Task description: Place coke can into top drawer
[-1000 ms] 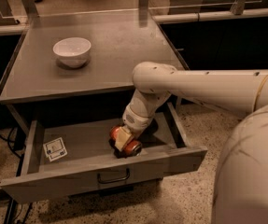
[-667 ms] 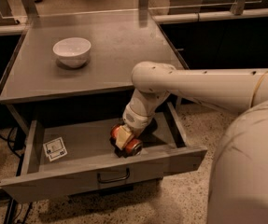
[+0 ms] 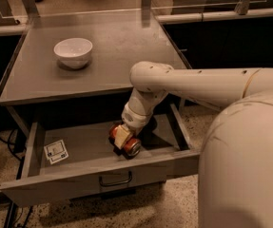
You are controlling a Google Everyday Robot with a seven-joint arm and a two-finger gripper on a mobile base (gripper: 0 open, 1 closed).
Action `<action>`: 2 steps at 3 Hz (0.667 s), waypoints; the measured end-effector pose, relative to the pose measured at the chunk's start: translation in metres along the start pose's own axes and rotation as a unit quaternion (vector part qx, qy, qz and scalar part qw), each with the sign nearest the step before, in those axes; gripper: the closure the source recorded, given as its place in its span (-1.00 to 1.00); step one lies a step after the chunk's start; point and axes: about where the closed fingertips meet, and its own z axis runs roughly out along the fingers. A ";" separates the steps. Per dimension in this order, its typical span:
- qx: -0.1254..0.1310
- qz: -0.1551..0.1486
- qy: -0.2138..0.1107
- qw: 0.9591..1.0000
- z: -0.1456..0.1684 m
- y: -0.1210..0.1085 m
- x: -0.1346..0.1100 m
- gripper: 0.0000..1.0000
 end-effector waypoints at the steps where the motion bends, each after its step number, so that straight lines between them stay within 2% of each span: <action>1: -0.010 -0.017 -0.006 1.000 0.007 0.003 -0.015 1.00; 2: -0.010 -0.017 -0.006 1.000 0.007 0.003 -0.015 1.00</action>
Offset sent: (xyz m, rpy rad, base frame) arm 0.0128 0.0208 0.0009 0.0431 -0.0202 0.0487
